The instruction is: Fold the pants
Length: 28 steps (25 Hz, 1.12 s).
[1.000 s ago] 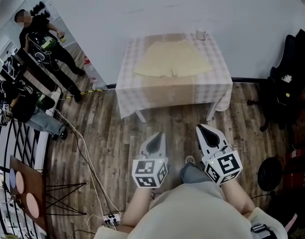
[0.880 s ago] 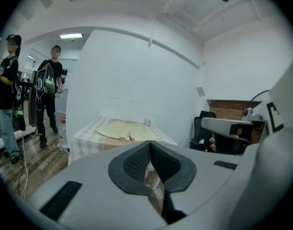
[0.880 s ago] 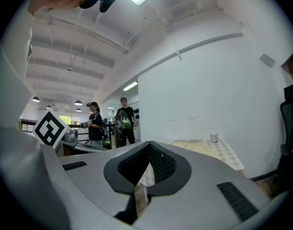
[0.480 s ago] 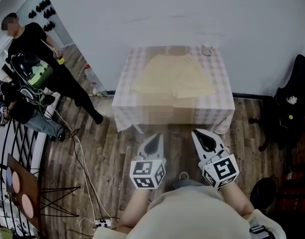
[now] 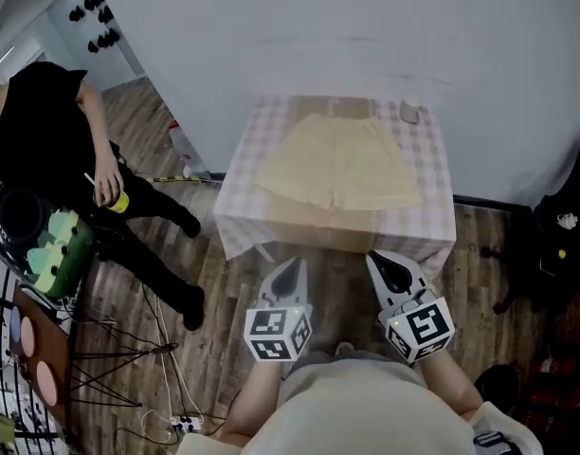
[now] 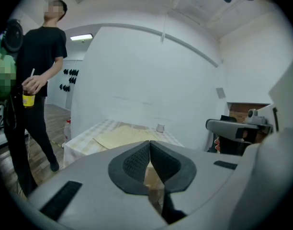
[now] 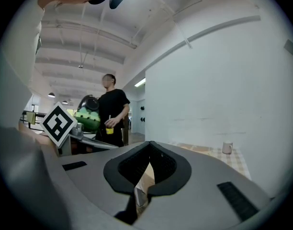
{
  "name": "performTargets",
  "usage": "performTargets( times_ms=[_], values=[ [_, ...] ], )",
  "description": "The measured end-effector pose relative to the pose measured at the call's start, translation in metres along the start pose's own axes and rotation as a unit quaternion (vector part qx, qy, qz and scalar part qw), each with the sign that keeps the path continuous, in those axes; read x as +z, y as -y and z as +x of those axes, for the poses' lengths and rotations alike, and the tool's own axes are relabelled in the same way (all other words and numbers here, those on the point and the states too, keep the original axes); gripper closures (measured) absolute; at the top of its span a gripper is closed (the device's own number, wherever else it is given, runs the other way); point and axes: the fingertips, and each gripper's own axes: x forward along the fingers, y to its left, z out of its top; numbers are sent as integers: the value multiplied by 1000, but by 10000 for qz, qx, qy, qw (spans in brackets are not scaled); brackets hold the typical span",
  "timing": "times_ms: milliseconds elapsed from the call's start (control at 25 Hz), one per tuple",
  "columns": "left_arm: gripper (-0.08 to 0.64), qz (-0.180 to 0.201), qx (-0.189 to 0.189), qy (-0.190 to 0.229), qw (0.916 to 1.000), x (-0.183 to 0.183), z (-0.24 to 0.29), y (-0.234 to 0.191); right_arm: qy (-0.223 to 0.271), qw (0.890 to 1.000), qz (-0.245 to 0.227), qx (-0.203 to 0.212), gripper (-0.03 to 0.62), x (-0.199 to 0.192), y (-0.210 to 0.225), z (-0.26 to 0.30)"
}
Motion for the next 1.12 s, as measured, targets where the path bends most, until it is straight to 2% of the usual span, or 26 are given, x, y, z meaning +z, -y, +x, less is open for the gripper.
performTargets(
  times_ms=[320,480,880,1120],
  values=[
    [555,-81,362,-256,9990,-6,22,-46,-271,9992,244,160,592,-16,8,36],
    [555,-91,502,-217,9985,1,44,-80,-285,9993,208,150,592,-19,15,64],
    [555,-1,437,-314,9986,29,122,-165,-159,9997,19,179,592,-2,25,173],
    [555,18,429,-563,9975,27,167,-211,-234,9996,31,145,592,-1,31,224]
  ],
)
